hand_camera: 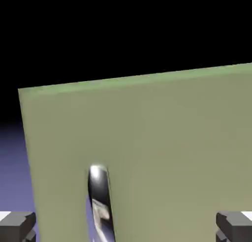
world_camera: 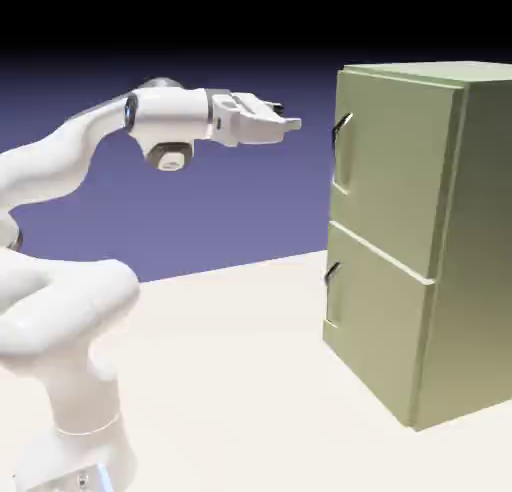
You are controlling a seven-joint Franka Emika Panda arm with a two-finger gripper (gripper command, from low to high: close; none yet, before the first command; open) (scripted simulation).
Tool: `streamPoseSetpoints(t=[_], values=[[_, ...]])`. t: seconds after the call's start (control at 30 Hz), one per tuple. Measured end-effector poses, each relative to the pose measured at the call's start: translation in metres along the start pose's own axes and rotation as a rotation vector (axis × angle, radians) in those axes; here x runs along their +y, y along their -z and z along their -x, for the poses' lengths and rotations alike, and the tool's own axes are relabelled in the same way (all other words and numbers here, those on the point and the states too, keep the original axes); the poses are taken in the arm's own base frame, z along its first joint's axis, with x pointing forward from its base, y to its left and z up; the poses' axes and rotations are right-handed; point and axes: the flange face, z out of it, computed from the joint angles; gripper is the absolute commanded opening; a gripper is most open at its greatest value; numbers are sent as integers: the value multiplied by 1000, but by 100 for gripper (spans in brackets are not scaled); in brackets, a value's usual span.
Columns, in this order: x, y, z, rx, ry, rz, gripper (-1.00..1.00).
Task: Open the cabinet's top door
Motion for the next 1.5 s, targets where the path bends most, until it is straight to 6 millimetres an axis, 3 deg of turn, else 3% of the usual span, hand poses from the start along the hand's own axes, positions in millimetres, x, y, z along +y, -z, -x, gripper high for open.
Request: streamPoseSetpoints(t=[0.17, 0.3, 0.37, 0.5, 0.53, 0.6, 1.03, 1.5], values=[[20, -31, 33, 12, 48, -29, 0], [47, -61, 55, 18, 87, -43, 0], [51, -65, 58, 19, 92, -44, 0], [49, -112, 57, 19, 93, -44, 0], [49, -115, 57, 19, 92, -44, -100], [49, -115, 57, 19, 92, -44, -100], [99, -27, 3, -259, 99, -297, -100], [152, 20, -57, -484, 104, -500, -100]])
